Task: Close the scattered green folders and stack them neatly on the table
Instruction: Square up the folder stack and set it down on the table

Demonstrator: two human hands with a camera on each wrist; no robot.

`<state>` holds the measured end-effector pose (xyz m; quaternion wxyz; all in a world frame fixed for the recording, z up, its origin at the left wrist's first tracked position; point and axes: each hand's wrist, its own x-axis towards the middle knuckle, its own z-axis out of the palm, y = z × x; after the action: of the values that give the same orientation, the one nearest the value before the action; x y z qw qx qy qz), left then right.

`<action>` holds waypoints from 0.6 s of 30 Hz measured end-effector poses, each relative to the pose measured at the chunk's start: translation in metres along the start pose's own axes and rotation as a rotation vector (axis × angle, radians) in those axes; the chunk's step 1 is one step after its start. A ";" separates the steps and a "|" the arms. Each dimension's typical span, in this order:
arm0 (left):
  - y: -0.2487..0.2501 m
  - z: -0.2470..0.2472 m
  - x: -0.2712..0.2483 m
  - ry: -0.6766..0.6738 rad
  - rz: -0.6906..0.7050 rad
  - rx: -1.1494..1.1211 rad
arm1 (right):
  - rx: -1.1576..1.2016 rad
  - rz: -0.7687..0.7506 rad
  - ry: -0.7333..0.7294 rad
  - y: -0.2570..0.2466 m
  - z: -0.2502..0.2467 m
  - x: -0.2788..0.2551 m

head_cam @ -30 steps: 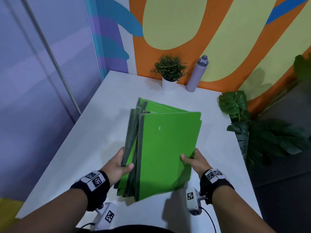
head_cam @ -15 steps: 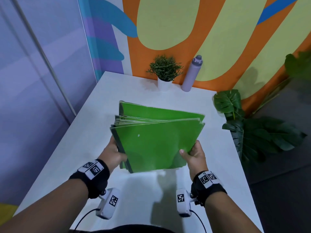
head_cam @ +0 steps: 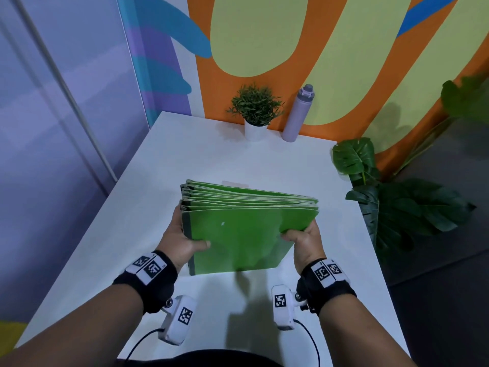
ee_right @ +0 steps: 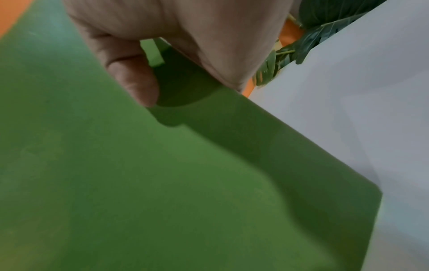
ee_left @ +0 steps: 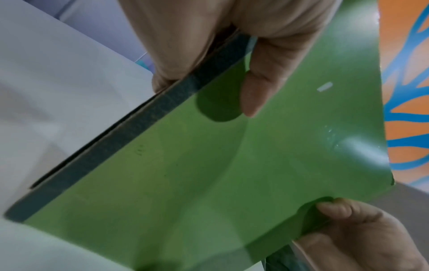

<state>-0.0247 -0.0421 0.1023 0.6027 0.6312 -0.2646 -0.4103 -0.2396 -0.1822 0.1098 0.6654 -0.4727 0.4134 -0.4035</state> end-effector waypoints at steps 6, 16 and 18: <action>0.012 -0.008 0.008 0.011 0.129 -0.045 | 0.015 -0.197 0.012 -0.025 0.000 -0.005; 0.015 0.001 0.005 0.054 0.205 0.100 | -0.086 -0.282 0.037 -0.032 0.010 -0.013; 0.018 -0.003 0.007 0.063 0.233 0.076 | -0.137 -0.370 0.006 -0.035 0.008 -0.015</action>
<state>-0.0158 -0.0489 0.1186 0.6299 0.6314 -0.3321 -0.3071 -0.2416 -0.1739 0.1474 0.5450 -0.5836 0.3480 -0.4912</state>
